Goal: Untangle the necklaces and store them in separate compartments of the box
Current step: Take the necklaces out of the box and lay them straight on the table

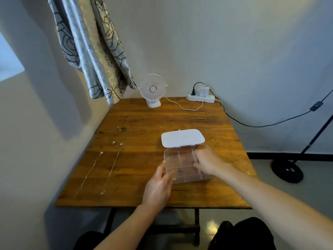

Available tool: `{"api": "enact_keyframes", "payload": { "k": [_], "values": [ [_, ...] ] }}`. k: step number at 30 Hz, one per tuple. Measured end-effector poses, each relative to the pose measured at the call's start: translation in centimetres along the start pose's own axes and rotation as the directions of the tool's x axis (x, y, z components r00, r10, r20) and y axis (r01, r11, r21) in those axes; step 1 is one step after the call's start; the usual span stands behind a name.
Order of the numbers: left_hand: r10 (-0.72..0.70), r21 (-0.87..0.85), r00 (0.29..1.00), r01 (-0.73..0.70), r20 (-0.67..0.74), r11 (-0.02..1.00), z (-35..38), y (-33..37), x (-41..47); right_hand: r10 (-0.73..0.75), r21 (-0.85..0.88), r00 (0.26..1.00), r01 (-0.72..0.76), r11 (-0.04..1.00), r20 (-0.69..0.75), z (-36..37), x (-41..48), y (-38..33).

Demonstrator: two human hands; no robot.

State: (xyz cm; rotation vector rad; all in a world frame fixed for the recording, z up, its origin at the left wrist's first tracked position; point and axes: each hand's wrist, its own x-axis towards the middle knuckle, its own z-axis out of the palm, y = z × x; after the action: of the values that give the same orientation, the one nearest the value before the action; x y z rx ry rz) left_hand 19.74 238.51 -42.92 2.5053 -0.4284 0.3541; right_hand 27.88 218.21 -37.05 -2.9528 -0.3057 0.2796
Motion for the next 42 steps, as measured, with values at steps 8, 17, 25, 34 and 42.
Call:
{"api": "enact_keyframes", "payload": {
  "k": [8,17,25,34,42],
  "values": [
    [-0.023,0.0,0.998,0.023,0.055,1.0,-0.5,0.0,0.9,0.033,0.229,0.97,-0.09,0.969,0.239,-2.8,0.9,1.3],
    [-0.031,-0.009,0.998,0.032,0.061,0.999,-0.3,-0.2,1.7,-0.025,0.407,0.998,0.043,0.912,-0.049,-3.8,-0.6,2.1],
    [-0.158,-0.039,0.987,0.157,-0.025,0.987,-2.4,-2.5,0.0,-0.124,0.789,0.992,0.1,0.607,-0.03,-10.0,-3.1,-3.8],
    [-0.174,0.15,0.98,0.187,-0.095,0.971,-6.9,-8.9,-8.1,-0.213,0.791,0.967,0.017,0.611,0.144,-1.4,-1.8,-13.7],
    [-0.186,0.135,0.978,0.198,-0.098,0.971,-6.9,-8.8,-9.0,-0.164,0.38,0.986,0.142,0.914,0.026,4.5,-0.8,-13.4]
  ]
}}
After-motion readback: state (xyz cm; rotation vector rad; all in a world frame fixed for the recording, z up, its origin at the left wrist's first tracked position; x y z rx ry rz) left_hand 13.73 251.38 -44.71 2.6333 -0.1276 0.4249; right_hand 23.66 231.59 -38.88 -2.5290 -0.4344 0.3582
